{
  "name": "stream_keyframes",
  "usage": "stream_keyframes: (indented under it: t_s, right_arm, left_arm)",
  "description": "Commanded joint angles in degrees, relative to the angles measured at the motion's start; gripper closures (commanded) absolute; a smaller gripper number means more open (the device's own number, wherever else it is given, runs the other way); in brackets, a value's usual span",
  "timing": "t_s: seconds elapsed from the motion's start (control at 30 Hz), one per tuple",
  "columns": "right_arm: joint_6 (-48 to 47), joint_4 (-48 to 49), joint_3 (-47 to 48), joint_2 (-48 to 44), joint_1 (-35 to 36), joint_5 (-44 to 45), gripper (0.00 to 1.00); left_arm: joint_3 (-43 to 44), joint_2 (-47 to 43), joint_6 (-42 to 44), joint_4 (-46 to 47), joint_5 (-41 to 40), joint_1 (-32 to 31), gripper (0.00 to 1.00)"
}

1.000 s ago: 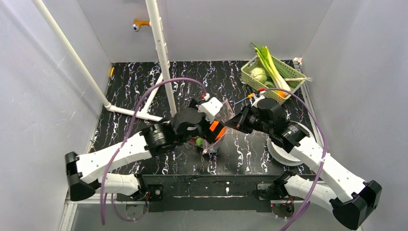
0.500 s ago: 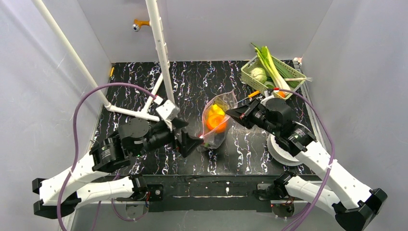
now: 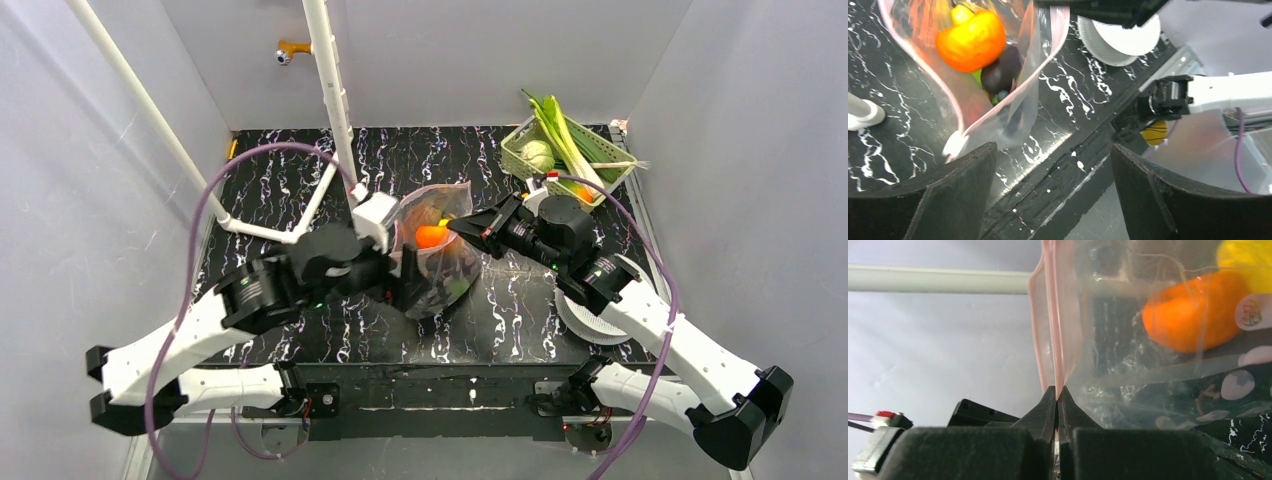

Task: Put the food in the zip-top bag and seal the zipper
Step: Adjust the zipper food storage bag at the center of the board.

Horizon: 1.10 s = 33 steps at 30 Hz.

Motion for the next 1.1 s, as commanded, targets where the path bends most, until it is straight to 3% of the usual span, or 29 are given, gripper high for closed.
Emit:
stream_keyframes:
  t_s: [0.0, 0.2, 0.3, 0.37, 0.43, 0.63, 0.77, 0.97, 1.07]
  right_arm:
    - [-0.1, 6.4, 3.2, -1.1, 0.8, -1.2, 0.99]
    - [-1.3, 6.1, 1.6, -4.5, 1.2, 1.1, 0.99]
    - [-2.3, 5.1, 1.2, -6.3, 1.2, 2.7, 0.99]
    - [-2.6, 5.2, 0.7, -7.5, 1.2, 3.6, 0.99]
    - [-2.6, 5.7, -0.3, -8.4, 1.2, 3.8, 0.99]
    - [-2.6, 6.2, -1.3, -9.0, 1.2, 3.4, 0.99]
    - [-2.7, 6.0, -1.9, -9.5, 1.2, 3.3, 0.99]
    - [-3.0, 5.5, -1.9, -9.9, 1.2, 3.8, 0.99]
    - [-3.1, 5.2, -1.7, -9.8, 1.2, 3.8, 0.99]
  left_arm:
    - [10.2, 8.5, 3.5, -10.9, -6.3, -0.2, 0.24]
    - [14.3, 12.5, 4.2, -16.4, -9.2, -0.2, 0.38]
    - [13.0, 9.1, 4.2, -14.3, -8.3, -0.2, 0.36]
    - [9.6, 4.8, 4.8, -10.5, -8.9, -0.2, 0.27]
    - [3.1, -1.0, 5.8, -4.0, -10.9, -0.2, 0.10]
    - [-26.7, -22.0, 12.9, 26.5, -8.0, -0.2, 0.02]
    - [-33.5, -24.8, 16.2, 35.5, -4.8, -0.1, 0.02]
    - [-36.1, -18.0, 19.3, 48.2, 0.4, -0.1, 0.03]
    - [-39.2, -16.9, 19.8, 56.7, -2.8, -0.1, 0.21]
